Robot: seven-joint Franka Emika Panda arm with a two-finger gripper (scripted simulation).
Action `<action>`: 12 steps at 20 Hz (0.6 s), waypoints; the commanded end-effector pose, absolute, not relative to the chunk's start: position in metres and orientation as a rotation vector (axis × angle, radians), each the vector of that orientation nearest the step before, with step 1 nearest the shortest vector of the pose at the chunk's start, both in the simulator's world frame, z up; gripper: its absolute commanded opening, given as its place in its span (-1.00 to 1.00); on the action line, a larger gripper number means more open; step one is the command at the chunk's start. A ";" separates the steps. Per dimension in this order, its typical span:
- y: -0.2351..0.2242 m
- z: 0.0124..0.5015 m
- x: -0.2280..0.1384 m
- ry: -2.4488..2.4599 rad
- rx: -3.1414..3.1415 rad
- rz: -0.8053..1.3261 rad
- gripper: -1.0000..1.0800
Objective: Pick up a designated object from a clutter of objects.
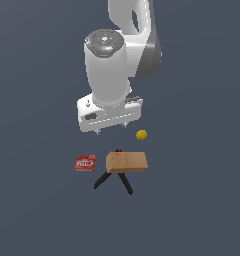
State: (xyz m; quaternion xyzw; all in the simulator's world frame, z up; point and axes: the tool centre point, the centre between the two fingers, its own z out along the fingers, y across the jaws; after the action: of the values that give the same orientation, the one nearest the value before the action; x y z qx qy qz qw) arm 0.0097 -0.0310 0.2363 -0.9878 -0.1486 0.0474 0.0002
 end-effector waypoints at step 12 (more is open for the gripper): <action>-0.074 0.187 0.027 -0.995 -2.995 0.149 0.92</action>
State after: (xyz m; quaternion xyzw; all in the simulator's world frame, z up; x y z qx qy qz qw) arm 0.0255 -0.0695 0.1927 -0.9540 -0.2960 0.0474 -0.0084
